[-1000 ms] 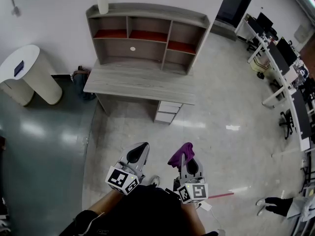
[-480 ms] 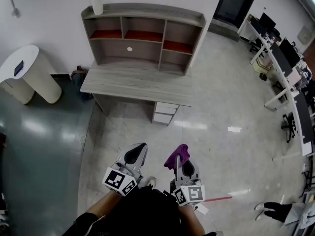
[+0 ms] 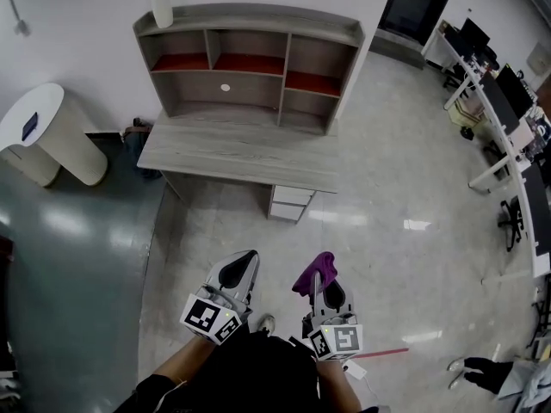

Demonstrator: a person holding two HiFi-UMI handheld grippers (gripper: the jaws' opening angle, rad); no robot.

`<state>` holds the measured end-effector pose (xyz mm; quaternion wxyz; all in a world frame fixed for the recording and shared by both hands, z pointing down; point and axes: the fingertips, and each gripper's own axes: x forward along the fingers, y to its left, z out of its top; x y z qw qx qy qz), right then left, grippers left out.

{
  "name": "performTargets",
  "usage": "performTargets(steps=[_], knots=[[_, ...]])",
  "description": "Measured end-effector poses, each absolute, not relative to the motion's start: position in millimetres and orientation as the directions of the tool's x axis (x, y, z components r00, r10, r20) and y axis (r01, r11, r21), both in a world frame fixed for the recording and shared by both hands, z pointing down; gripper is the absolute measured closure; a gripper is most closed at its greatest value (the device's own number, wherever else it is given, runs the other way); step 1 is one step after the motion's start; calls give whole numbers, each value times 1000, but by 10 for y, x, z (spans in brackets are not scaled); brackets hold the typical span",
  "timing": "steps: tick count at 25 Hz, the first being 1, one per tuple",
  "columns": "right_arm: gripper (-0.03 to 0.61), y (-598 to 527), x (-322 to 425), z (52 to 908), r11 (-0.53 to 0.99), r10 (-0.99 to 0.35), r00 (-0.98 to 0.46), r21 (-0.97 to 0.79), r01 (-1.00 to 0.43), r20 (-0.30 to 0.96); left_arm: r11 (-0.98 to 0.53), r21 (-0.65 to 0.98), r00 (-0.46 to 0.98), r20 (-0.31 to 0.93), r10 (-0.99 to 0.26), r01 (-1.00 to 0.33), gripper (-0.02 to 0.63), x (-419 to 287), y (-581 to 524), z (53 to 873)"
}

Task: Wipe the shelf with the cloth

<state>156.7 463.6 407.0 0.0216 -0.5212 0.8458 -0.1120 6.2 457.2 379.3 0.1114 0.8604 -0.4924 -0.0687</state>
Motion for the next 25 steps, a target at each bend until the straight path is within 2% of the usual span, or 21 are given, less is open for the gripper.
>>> performTargets(steps=[16,25], knots=[[525,3008,905,3936,357,-924,-375,-184,-916,74,-553,265,566,-34,-824,-790,612,-642,2912,3706],[525,2401,614,3914,331,-934,-349,-181,-926,73,-575,279,591,-31,-806,-769,611,-908,2329,3759]])
